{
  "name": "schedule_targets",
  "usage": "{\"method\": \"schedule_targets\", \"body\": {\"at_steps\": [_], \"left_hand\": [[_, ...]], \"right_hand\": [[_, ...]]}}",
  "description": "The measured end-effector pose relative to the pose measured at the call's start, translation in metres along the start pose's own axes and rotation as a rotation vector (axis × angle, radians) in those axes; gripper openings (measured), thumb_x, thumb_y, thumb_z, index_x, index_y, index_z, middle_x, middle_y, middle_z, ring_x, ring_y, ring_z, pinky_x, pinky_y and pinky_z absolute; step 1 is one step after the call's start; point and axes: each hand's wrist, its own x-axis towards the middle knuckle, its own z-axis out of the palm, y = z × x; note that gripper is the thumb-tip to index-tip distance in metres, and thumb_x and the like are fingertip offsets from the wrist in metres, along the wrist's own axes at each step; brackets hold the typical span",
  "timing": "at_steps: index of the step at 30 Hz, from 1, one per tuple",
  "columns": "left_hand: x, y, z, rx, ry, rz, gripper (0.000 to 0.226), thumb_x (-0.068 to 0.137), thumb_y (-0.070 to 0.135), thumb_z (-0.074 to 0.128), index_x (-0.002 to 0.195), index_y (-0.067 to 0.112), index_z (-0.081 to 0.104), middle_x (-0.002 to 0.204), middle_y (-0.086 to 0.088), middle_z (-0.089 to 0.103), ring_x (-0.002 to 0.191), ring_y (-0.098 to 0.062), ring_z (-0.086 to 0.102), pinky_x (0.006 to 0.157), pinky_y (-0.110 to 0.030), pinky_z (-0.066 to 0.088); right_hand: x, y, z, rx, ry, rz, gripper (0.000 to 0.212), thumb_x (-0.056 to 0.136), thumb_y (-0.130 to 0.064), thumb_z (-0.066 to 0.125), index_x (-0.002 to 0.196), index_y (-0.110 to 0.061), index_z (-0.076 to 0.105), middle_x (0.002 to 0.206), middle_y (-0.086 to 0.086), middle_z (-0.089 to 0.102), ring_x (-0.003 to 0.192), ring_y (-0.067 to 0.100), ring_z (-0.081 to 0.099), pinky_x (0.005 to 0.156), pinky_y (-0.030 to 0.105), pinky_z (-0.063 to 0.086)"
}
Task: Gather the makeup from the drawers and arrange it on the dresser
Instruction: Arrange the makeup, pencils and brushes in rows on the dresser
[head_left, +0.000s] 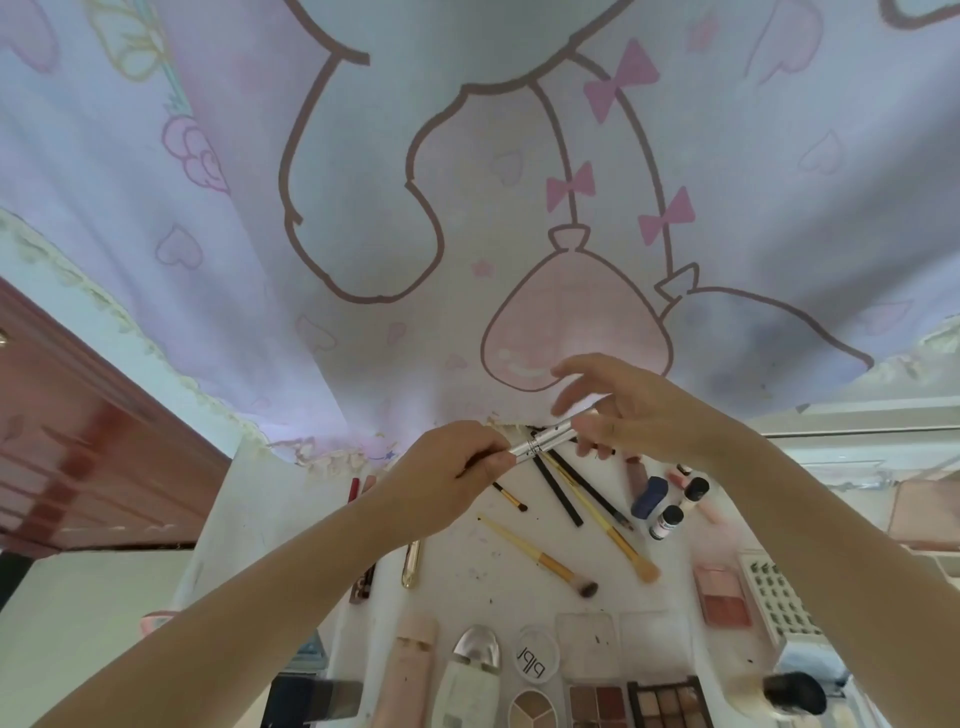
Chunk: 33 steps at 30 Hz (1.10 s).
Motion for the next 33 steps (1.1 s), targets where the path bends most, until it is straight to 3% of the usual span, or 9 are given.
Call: {"method": "schedule_targets", "body": {"at_steps": [1, 3, 9, 13, 18, 24, 27, 31, 33], "left_hand": [[-0.001, -0.002, 0.001, -0.003, 0.000, -0.009, 0.027, 0.095, 0.020, 0.043, 0.095, 0.000, 0.061, 0.079, -0.005, 0.052, 0.063, -0.002, 0.039, 0.066, -0.010, 0.036], [-0.003, -0.006, 0.002, -0.008, -0.002, -0.029, 0.027, 0.095, 0.021, 0.043, 0.093, 0.000, 0.061, 0.077, -0.002, 0.050, 0.063, -0.002, 0.039, 0.067, -0.010, 0.036], [-0.005, -0.024, 0.007, -0.033, 0.020, -0.112, 0.023, 0.095, 0.020, 0.043, 0.089, 0.006, 0.061, 0.076, 0.000, 0.051, 0.064, -0.002, 0.040, 0.064, -0.012, 0.034], [-0.005, -0.032, 0.012, -0.045, 0.000, -0.129, 0.031, 0.095, 0.019, 0.043, 0.065, 0.027, 0.045, 0.065, 0.005, 0.044, 0.060, -0.003, 0.037, 0.061, -0.014, 0.033], [-0.012, -0.046, 0.022, -0.093, -0.044, -0.215, 0.033, 0.095, 0.018, 0.044, 0.063, 0.028, 0.045, 0.062, 0.010, 0.042, 0.057, -0.003, 0.038, 0.059, -0.011, 0.035], [-0.014, -0.080, 0.048, -0.107, -0.022, -0.429, 0.027, 0.095, 0.023, 0.045, 0.070, 0.017, 0.051, 0.056, 0.008, 0.041, 0.053, -0.005, 0.037, 0.060, 0.005, 0.032], [-0.014, -0.101, 0.065, -0.086, -0.037, -0.591, 0.020, 0.095, 0.025, 0.046, 0.080, 0.015, 0.053, 0.061, 0.007, 0.045, 0.055, -0.004, 0.040, 0.049, -0.009, 0.033], [-0.008, -0.124, 0.086, 0.044, -0.027, -0.770, 0.025, 0.097, 0.027, 0.041, 0.084, 0.007, 0.049, 0.064, 0.002, 0.047, 0.064, -0.016, 0.047, 0.051, -0.022, 0.033], [-0.005, -0.127, 0.093, 0.090, -0.024, -0.827, 0.027, 0.097, 0.027, 0.039, 0.090, 0.005, 0.051, 0.077, -0.006, 0.055, 0.075, -0.024, 0.055, 0.060, -0.027, 0.040]], "right_hand": [[0.000, -0.001, 0.002, -0.051, -0.009, 0.035, 0.007, 0.090, -0.020, 0.050, 0.091, -0.026, 0.053, 0.063, -0.015, 0.063, 0.047, 0.002, 0.055, 0.049, 0.009, 0.044], [0.003, 0.000, 0.008, -0.181, -0.014, 0.049, 0.019, 0.092, -0.023, 0.048, 0.076, -0.017, 0.056, 0.052, -0.007, 0.058, 0.043, 0.007, 0.049, 0.046, 0.011, 0.041], [0.015, 0.011, 0.018, 0.001, -0.059, 0.002, 0.039, 0.086, -0.011, 0.059, 0.098, -0.045, 0.045, 0.093, -0.017, 0.058, 0.080, 0.000, 0.060, 0.075, 0.017, 0.052], [0.023, 0.021, 0.028, -0.089, -0.045, 0.032, 0.021, 0.094, -0.015, 0.045, 0.080, -0.029, 0.053, 0.055, -0.018, 0.058, 0.054, -0.004, 0.054, 0.065, 0.016, 0.047], [0.027, 0.032, 0.038, 0.097, -0.059, 0.072, 0.045, 0.087, 0.005, 0.050, 0.101, -0.037, 0.047, 0.101, -0.017, 0.055, 0.091, -0.004, 0.058, 0.082, 0.011, 0.048], [0.035, 0.077, 0.061, -0.160, -0.090, 0.419, 0.019, 0.093, -0.017, 0.048, 0.110, -0.015, 0.055, 0.100, -0.008, 0.053, 0.099, 0.012, 0.055, 0.084, 0.022, 0.044], [0.030, 0.105, 0.081, -0.435, -0.269, 0.593, 0.017, 0.091, -0.024, 0.049, 0.079, -0.012, 0.054, 0.082, -0.001, 0.049, 0.077, 0.012, 0.048, 0.060, 0.017, 0.036], [0.018, 0.125, 0.106, -0.538, -0.325, 0.737, 0.031, 0.088, -0.029, 0.054, 0.110, -0.007, 0.054, 0.106, 0.009, 0.059, 0.086, 0.014, 0.045, 0.061, 0.022, 0.035], [0.015, 0.131, 0.112, -0.569, -0.334, 0.742, 0.027, 0.086, -0.030, 0.055, 0.104, -0.009, 0.052, 0.095, 0.004, 0.057, 0.083, 0.016, 0.049, 0.065, 0.025, 0.038]]}}
